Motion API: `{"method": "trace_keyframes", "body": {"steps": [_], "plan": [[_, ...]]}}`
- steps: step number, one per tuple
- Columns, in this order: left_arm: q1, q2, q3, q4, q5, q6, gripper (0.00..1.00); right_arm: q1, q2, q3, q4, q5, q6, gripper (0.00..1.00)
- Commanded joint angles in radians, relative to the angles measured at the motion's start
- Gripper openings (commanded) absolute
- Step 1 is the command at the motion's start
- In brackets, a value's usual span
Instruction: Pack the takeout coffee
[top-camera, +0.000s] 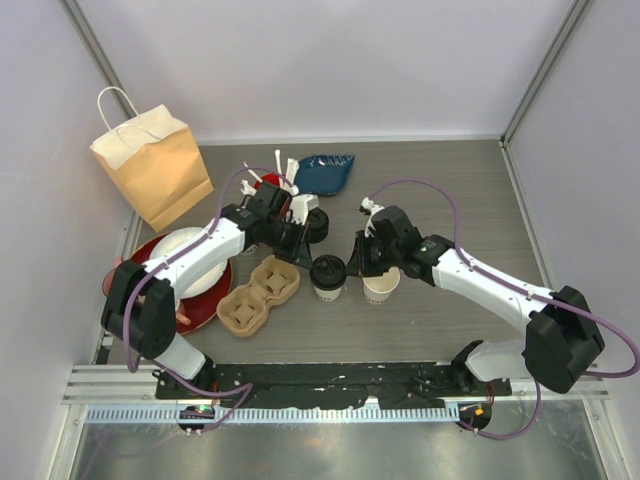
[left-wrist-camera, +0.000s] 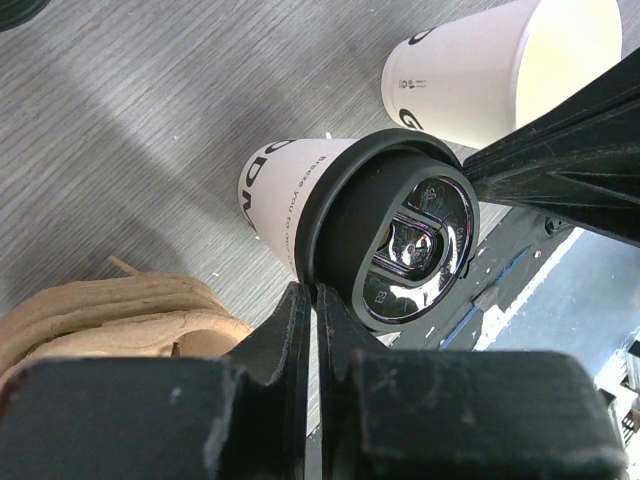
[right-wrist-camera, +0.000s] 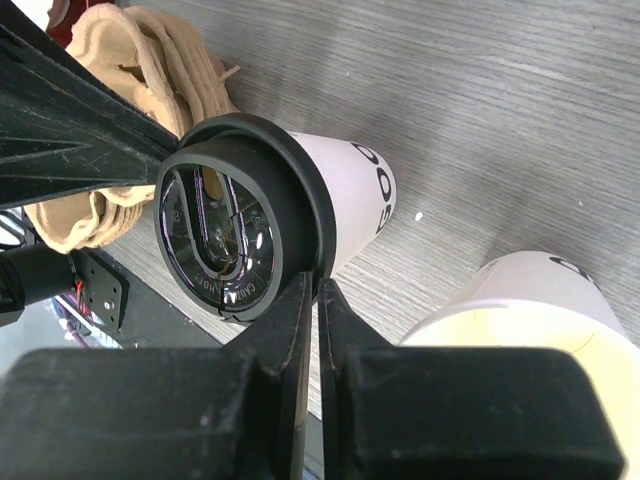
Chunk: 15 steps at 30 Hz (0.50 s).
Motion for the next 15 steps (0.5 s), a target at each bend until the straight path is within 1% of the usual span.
{"method": "trace_keyframes", "body": {"steps": [1,4,6,10,15], "plan": [[-0.023,-0.008,0.027,-0.040,0.016,0.043,0.11,0.018,-0.015,0.048,-0.051,-0.018,-0.036,0.10],[-0.023,-0.016,0.034,-0.040,0.005,0.049,0.18,0.018,-0.027,0.057,-0.064,-0.015,-0.041,0.16],[-0.023,-0.023,0.040,-0.041,-0.002,0.060,0.20,0.018,-0.035,0.059,-0.070,-0.015,-0.041,0.22],[-0.023,-0.033,0.051,-0.044,-0.007,0.068,0.26,0.018,-0.048,0.062,-0.071,-0.017,-0.039,0.26],[-0.022,-0.040,0.074,-0.060,-0.007,0.081,0.29,0.016,-0.061,0.073,-0.082,-0.012,-0.043,0.28]]}}
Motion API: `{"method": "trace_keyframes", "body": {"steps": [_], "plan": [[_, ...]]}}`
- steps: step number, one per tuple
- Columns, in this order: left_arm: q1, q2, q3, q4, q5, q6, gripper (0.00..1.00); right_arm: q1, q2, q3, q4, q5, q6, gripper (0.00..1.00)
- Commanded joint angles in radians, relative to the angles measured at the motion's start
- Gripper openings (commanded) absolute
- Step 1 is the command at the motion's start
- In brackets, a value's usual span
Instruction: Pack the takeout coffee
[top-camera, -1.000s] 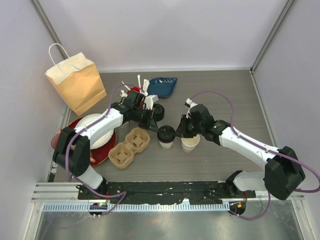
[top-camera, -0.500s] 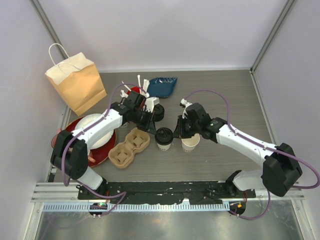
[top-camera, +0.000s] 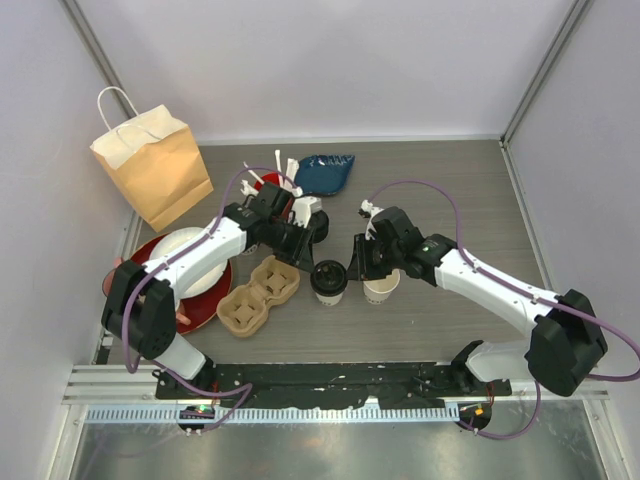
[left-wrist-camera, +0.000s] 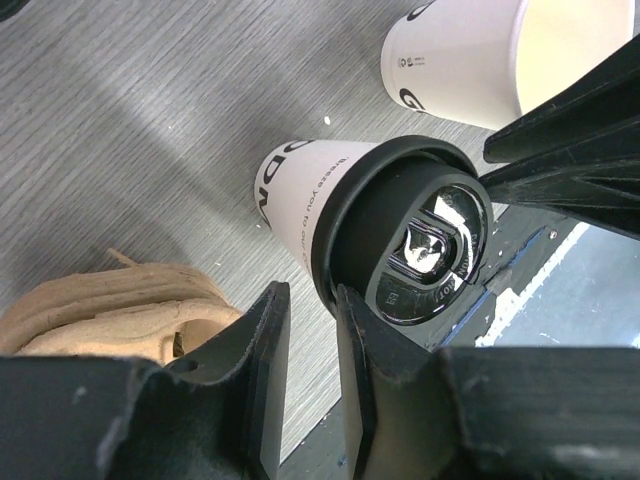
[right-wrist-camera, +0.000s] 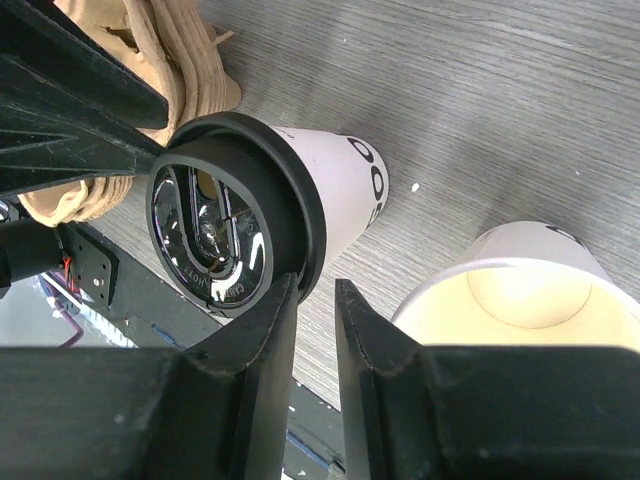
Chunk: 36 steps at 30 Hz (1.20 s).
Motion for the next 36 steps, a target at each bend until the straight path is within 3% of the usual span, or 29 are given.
{"method": "trace_keyframes", "body": {"steps": [1,13,19,21,27,30,31,36], "plan": [[-0.005,-0.045,0.065,-0.011,0.005,0.028,0.29,0.007,-0.042,0.052,0.009,-0.011,-0.017,0.28],[0.014,-0.059,0.123,-0.041,0.006,0.048,0.31,0.008,-0.048,0.115,-0.044,0.029,-0.050,0.31],[0.046,-0.115,0.196,-0.130,-0.012,0.106,0.49,0.007,-0.018,0.273,-0.127,0.074,-0.191,0.40],[0.054,-0.128,0.221,-0.193,-0.011,0.141,0.56,0.005,0.024,0.346,-0.141,0.095,-0.272,0.44],[0.121,-0.194,0.310,-0.339,0.019,0.222,0.62,-0.041,0.232,0.543,-0.129,0.118,-0.392,0.48],[0.207,-0.232,0.332,-0.368,0.032,0.230,0.63,-0.075,0.368,0.652,-0.104,0.043,-0.458,0.41],[0.253,-0.238,0.335,-0.377,0.044,0.233,0.63,-0.082,0.410,0.682,-0.098,-0.037,-0.496,0.40],[0.383,-0.266,0.339,-0.397,0.146,0.241,0.64,-0.119,0.648,0.945,-0.145,-0.135,-0.656,0.41]]}}
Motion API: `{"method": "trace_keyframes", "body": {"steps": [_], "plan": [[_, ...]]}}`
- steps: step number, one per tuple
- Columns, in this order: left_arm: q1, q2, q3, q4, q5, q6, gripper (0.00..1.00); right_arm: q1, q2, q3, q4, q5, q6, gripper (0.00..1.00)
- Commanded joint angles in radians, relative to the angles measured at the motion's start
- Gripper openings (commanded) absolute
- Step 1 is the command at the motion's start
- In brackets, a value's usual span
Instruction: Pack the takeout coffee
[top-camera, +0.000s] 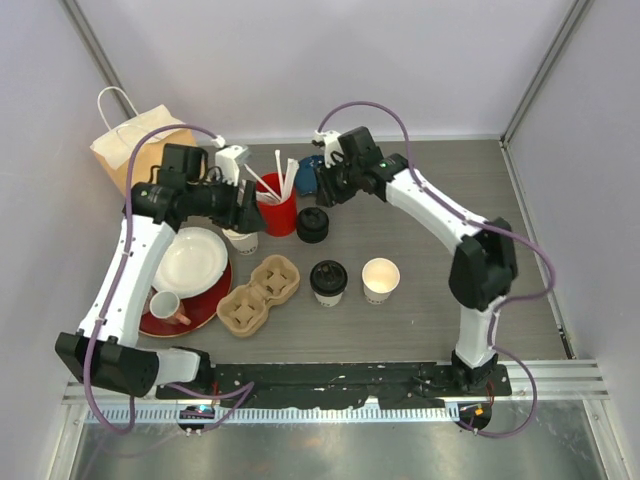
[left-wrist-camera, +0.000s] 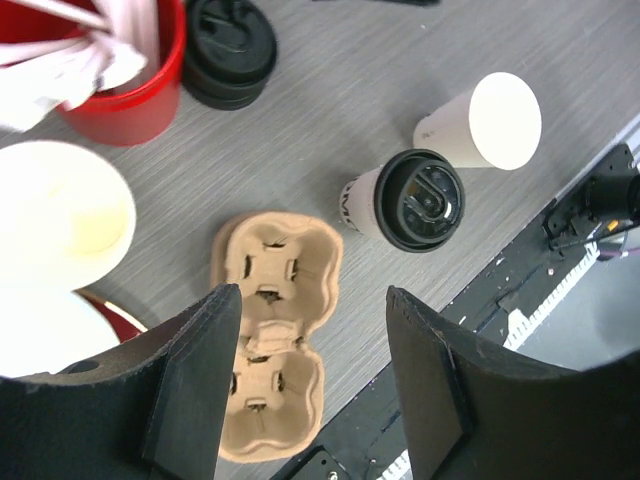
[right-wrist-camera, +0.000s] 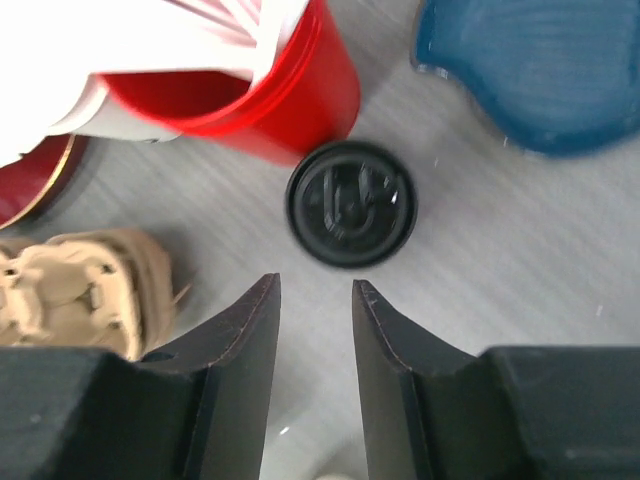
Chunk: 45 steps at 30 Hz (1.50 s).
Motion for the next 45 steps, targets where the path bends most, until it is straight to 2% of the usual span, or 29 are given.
{"method": "trace_keyframes", "body": {"steps": [1,2,4,6,8,15,22,30,45], "plan": [[0.088,-0.022,0.038,-0.053,0.099,0.033,0.63,-0.021,0.202,0.237,-0.042,-0.132,-0.237,0.42],[0.105,-0.022,0.039,-0.056,0.097,0.039,0.64,-0.027,0.243,0.271,-0.060,-0.168,-0.303,0.44],[0.120,-0.018,0.041,-0.058,0.099,0.039,0.63,-0.052,0.301,0.364,-0.097,-0.193,-0.334,0.45],[0.139,-0.007,0.041,-0.058,0.102,0.039,0.64,-0.090,0.373,0.423,-0.111,-0.291,-0.380,0.46],[0.160,-0.001,0.039,-0.056,0.111,0.039,0.64,-0.112,0.415,0.429,-0.106,-0.403,-0.427,0.47],[0.209,0.033,0.030,-0.043,0.137,0.030,0.63,-0.122,0.478,0.384,-0.030,-0.570,-0.657,0.52],[0.212,0.039,0.032,-0.049,0.111,0.039,0.63,-0.127,0.550,0.420,-0.010,-0.623,-0.731,0.53],[0.219,0.042,0.029,-0.053,0.106,0.042,0.63,-0.126,0.597,0.452,0.022,-0.658,-0.737,0.54],[0.226,0.042,0.021,-0.050,0.118,0.049,0.63,-0.126,0.654,0.516,-0.019,-0.722,-0.733,0.44]]}}
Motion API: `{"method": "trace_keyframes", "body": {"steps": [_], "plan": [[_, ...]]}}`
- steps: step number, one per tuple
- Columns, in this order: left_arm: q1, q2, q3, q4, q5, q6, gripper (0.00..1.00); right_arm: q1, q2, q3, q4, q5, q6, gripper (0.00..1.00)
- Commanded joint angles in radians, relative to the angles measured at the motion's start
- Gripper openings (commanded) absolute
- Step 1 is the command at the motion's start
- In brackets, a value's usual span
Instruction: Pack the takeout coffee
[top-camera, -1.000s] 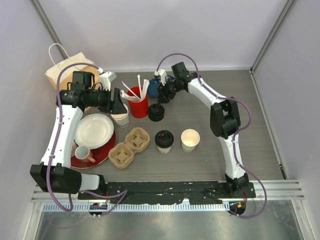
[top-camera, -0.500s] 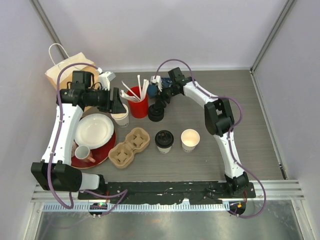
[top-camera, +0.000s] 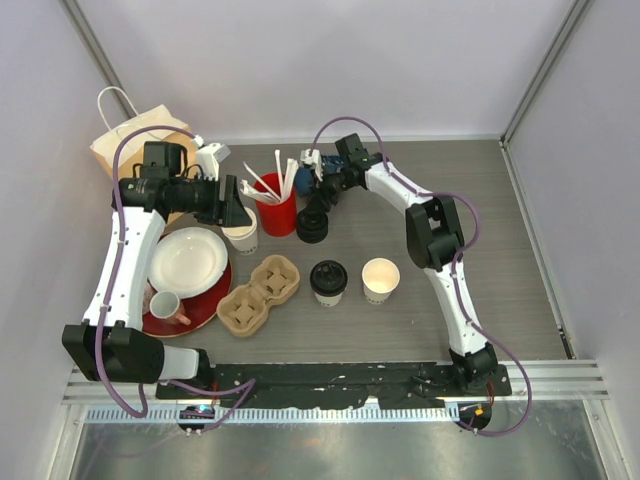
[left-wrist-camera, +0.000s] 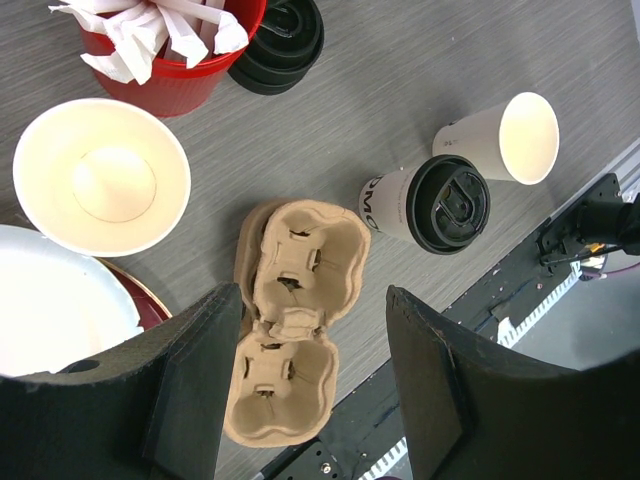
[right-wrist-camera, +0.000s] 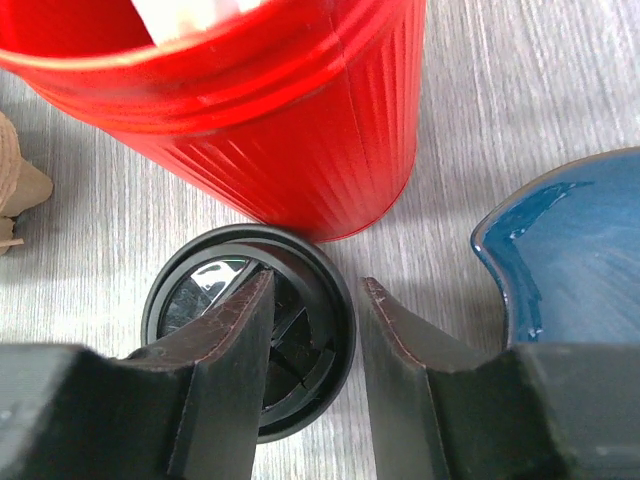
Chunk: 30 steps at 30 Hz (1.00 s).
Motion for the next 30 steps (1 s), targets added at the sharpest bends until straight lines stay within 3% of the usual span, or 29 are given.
{"method": "trace_keyframes", "body": {"steps": [1,7,12,18,30], "plan": [[0.010,0.001,0.022,0.002,0.021,0.020,0.63,0.003,0.015,0.045,-0.013,-0.040,-0.014,0.43],[0.011,0.003,0.019,0.005,0.021,0.018,0.63,0.003,0.009,0.045,-0.059,-0.026,-0.052,0.32],[0.011,0.003,0.013,0.012,0.018,0.018,0.63,0.002,-0.014,0.034,-0.108,-0.041,-0.086,0.13],[0.011,0.000,0.010,0.013,0.018,0.018,0.63,0.001,-0.076,-0.022,-0.058,-0.011,-0.037,0.02],[0.013,-0.019,0.013,0.013,0.017,0.023,0.63,0.003,-0.267,-0.232,0.211,0.095,0.165,0.01]]}}
